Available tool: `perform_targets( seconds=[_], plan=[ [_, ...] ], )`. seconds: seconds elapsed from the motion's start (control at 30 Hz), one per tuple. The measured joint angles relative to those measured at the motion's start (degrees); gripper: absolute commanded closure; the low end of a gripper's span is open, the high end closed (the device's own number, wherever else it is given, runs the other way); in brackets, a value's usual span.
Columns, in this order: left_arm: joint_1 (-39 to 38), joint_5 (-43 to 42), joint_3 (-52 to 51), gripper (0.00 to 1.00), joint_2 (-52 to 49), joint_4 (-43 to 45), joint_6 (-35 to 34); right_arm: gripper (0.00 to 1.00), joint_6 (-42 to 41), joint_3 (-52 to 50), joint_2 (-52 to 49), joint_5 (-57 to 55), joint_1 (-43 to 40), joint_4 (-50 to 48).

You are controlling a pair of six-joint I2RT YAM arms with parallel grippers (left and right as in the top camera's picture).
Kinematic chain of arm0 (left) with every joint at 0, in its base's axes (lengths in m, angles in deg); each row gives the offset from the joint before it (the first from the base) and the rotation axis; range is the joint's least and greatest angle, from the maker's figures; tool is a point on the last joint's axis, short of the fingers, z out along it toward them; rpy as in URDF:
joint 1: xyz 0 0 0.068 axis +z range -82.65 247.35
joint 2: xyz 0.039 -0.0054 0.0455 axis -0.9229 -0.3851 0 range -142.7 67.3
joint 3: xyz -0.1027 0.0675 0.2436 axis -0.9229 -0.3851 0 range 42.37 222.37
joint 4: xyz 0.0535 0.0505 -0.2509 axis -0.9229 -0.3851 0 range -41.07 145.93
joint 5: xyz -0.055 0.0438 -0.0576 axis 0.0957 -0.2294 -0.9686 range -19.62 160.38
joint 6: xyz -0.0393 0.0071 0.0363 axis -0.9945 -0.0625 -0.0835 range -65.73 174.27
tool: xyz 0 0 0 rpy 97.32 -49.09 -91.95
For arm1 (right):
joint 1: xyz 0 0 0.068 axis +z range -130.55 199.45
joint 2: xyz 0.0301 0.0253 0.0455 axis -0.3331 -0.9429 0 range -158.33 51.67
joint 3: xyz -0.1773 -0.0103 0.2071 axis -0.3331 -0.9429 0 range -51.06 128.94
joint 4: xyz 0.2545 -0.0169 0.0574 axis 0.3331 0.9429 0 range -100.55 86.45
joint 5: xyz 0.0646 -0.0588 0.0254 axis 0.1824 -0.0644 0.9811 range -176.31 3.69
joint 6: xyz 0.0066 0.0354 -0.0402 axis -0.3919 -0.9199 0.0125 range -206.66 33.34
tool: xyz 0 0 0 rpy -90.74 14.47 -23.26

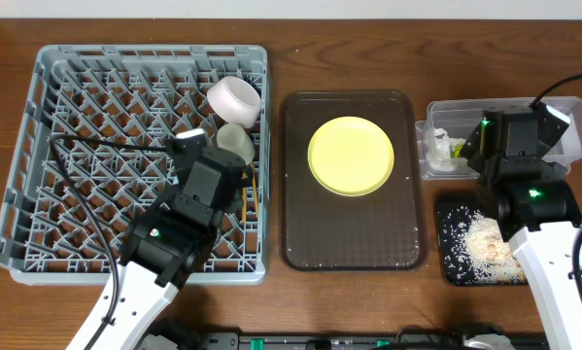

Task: Sort waste into correct bins and load items into the dishwasher rack
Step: 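Release the blue bowl and raise the left gripper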

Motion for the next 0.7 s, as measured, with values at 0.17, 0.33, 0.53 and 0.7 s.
perform_targets(
  seconds=[0.17,0.33,0.53,0.7],
  plan=[
    [0.02,3.13,-0.02,0.94,-3.91,-0.07,0.0,0.01,0.0,0.0,0.0,0.0,0.0,0.0],
    [0.11,4.07,-0.02,0.94,-11.02,0.39,0.02,0.01,0.0,0.0,0.0,0.0,0.0,0.0],
    [2.01,1.01,-0.04,0.94,-16.22,0.85,0.11,0.01,0.0,0.0,0.0,0.0,0.0,0.0],
    [3.67,-9.62,-0.04,0.94,-16.09,0.96,0.72,0.01,0.0,0.0,0.0,0.0,0.0,0.0]
  ],
)
